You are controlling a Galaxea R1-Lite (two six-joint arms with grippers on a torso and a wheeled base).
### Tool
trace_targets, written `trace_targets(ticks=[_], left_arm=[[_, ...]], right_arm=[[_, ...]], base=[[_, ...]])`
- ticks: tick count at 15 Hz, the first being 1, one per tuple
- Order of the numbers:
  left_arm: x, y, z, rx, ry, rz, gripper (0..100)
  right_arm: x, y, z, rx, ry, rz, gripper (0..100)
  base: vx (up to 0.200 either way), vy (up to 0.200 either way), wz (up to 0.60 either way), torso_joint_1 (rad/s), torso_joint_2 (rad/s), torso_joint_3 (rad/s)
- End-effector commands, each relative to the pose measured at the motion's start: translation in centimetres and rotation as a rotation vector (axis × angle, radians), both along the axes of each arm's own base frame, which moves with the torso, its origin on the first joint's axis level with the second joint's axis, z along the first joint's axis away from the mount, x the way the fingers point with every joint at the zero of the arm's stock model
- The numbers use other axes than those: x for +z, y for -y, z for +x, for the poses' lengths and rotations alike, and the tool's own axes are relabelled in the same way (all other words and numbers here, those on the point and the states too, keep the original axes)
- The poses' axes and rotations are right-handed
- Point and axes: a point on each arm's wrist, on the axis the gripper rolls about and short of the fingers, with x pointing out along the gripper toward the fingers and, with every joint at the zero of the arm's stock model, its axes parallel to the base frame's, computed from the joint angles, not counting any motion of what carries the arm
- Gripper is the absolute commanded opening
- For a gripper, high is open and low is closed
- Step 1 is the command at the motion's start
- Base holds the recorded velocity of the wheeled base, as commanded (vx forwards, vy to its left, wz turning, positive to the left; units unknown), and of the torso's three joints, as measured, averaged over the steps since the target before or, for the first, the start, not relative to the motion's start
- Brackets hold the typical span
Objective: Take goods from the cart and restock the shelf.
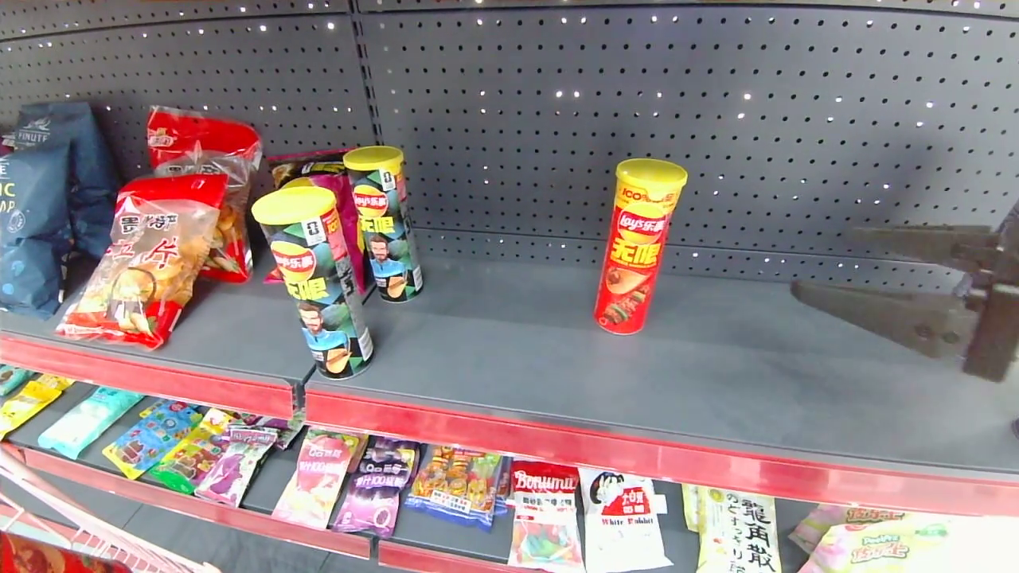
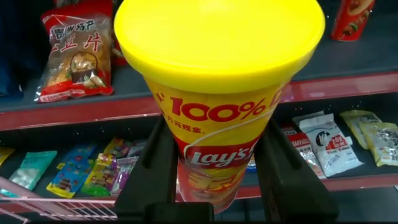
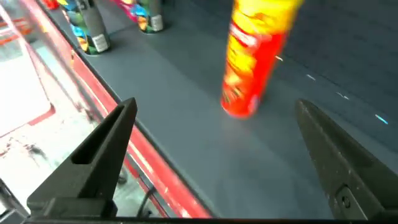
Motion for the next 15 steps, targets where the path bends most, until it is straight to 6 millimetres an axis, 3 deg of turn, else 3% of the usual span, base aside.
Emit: trace_targets(ticks=[1,3,6,12,15], left_arm=[[0.1,0.0,0.1,0.003,-0.007,0.005,0],[0.0,0.0,0.2,0.007,-0.008,0.024,0],[0.1,0.0,0.2,0.025,-0.008,0.024,0],[0.1,0.0,0.2,0.027,-0.005,0.025,0],[0.2,0.0,0.2,0.027,-0.004,0.028,0]], right_arm=[[-3.6,-3.3,7.2,0.087,-0.083,-0.023,100],[-4.8,-4.6,10.0,0.119,-0.052,-0.005,100],[-5.7,-5.2,11.9,0.121,-0.080,-0.012,100],[-6.1,-2.9,13.8,0.032,-0.090,-0.011,100],[-5.8,-2.8,14.9,0.019,-0.074,-0.005,100]], base=[[0.000,0.000,0.00,0.000,0.00,0.000],[0.000,0.000,0.00,0.000,0.00,0.000],[0.000,0.000,0.00,0.000,0.00,0.000],[0.000,0.000,0.00,0.000,0.00,0.000],[0.000,0.000,0.00,0.000,0.00,0.000]])
